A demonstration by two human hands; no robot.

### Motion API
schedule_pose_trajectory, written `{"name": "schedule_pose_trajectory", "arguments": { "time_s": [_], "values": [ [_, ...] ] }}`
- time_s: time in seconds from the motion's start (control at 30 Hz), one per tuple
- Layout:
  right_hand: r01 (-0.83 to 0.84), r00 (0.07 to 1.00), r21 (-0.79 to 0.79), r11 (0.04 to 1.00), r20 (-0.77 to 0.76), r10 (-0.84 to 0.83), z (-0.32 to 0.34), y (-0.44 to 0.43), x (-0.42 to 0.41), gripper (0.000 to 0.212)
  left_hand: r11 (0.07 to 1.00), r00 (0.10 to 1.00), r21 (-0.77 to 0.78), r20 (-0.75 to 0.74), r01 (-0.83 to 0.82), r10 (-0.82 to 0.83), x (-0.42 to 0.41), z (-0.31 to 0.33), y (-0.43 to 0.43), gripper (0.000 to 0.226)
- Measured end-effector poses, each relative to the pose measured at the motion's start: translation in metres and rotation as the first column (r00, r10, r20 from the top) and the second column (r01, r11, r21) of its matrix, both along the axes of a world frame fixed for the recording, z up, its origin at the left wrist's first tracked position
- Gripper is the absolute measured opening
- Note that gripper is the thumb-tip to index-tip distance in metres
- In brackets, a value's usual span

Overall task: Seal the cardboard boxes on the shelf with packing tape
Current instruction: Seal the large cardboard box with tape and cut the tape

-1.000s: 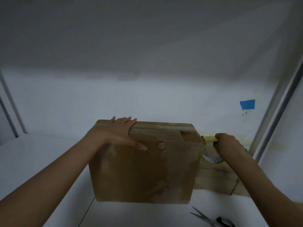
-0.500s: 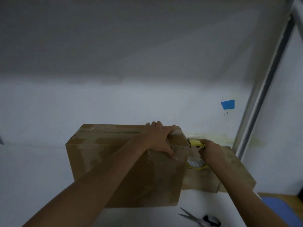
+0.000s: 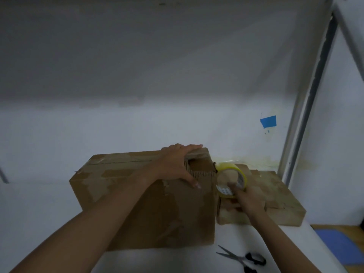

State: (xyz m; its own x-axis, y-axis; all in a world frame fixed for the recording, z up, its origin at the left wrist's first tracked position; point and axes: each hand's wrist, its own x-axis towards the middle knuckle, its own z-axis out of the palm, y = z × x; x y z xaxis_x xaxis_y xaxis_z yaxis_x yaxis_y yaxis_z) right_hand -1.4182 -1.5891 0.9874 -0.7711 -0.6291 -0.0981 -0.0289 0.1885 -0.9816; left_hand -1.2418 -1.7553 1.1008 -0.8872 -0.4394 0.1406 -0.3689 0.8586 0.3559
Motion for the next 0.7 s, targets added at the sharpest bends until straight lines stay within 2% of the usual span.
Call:
{"name": "schedule_pose_trajectory", "arguments": {
  "time_s": [0.1,0.17,0.23,0.27,0.4,0.47,0.57,0.63,0.7],
  "values": [
    [-0.101,0.99,0.056,0.993,0.101,0.095,0.005,-0.009,0.016,0.047,1.0,0.998,0.023,-0.06,-0.012,0.014,0.017,0.014,-0.006,0.119],
    [-0.218,0.95,0.065,0.974,0.244,0.196,0.004,-0.016,0.025,0.079,0.998,0.993,0.063,-0.115,-0.013,0.02,0.033,0.022,-0.01,0.117],
    [-0.307,0.87,0.001,0.952,0.406,0.28,0.005,-0.026,0.033,0.103,0.995,0.986,0.098,-0.168,-0.007,0.023,0.047,0.028,-0.012,0.115],
    [-0.328,0.852,-0.023,0.944,0.425,0.306,0.007,-0.03,0.035,0.109,0.994,0.981,0.109,-0.194,-0.004,0.025,0.054,0.029,-0.012,0.114],
    [-0.462,0.831,-0.052,0.885,0.322,0.453,0.017,-0.037,0.042,0.122,0.995,0.956,0.099,-0.29,-0.009,0.038,0.073,0.032,-0.015,0.113],
    [-0.534,0.805,-0.054,0.843,0.273,0.527,0.017,-0.035,0.046,0.112,0.994,0.94,0.107,-0.338,-0.005,0.042,0.084,0.036,-0.019,0.111],
    [-0.486,0.837,-0.015,0.874,0.28,0.47,0.008,-0.037,0.052,0.091,0.986,0.918,0.163,-0.394,0.013,0.053,0.1,0.043,-0.023,0.108],
    [-0.442,0.836,-0.096,0.892,0.315,0.448,0.007,-0.042,0.058,0.068,0.983,0.906,0.184,-0.418,0.014,0.066,0.107,0.047,-0.023,0.107],
    [-0.397,0.856,-0.185,0.899,0.28,0.435,0.012,-0.049,0.063,0.047,0.981,0.892,0.193,-0.446,0.013,0.075,0.112,0.049,-0.024,0.105]
  ]
}}
